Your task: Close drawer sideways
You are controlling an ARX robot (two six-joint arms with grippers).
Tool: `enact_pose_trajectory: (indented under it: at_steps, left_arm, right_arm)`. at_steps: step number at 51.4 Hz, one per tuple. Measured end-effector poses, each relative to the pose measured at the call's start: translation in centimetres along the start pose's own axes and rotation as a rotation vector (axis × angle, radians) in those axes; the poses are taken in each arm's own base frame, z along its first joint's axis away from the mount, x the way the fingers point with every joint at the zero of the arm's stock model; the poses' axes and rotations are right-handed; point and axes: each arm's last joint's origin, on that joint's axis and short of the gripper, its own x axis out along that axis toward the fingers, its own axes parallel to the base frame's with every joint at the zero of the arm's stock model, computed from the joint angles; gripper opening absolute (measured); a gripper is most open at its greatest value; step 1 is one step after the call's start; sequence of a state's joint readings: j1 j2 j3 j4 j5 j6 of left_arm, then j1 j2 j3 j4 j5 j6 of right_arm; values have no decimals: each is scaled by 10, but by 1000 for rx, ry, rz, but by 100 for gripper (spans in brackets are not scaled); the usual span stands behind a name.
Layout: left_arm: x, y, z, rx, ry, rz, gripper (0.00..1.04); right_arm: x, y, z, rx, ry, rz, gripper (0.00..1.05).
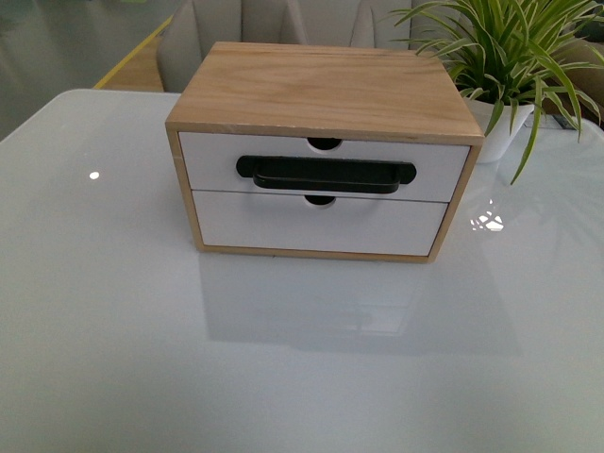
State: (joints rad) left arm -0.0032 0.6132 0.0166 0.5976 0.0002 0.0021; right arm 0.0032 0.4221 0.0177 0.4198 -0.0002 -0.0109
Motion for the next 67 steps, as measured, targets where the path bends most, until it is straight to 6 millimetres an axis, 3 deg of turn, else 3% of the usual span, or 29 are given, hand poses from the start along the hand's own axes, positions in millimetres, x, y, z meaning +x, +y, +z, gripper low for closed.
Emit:
enact_pose_trajectory:
  at_steps: [31, 36, 55, 63, 67]
  left_arm:
    - [-23, 0, 5, 0, -16, 0, 2]
    - [-26, 0, 4, 0, -15, 0, 2]
    - [-40, 0, 1, 0, -10, 0, 2]
    - [-40, 0, 1, 0, -10, 0, 27]
    - [-40, 0, 1, 1, -10, 0, 14]
  right_arm:
    - [-17, 0, 0, 0, -3, 0, 2]
    - [-27, 0, -2, 0, 7, 0, 2]
    - [-28, 0, -2, 0, 2, -1, 2]
    - [-28, 0, -2, 0, 2, -1, 2]
    - [-28, 0, -2, 0, 2, -1, 2]
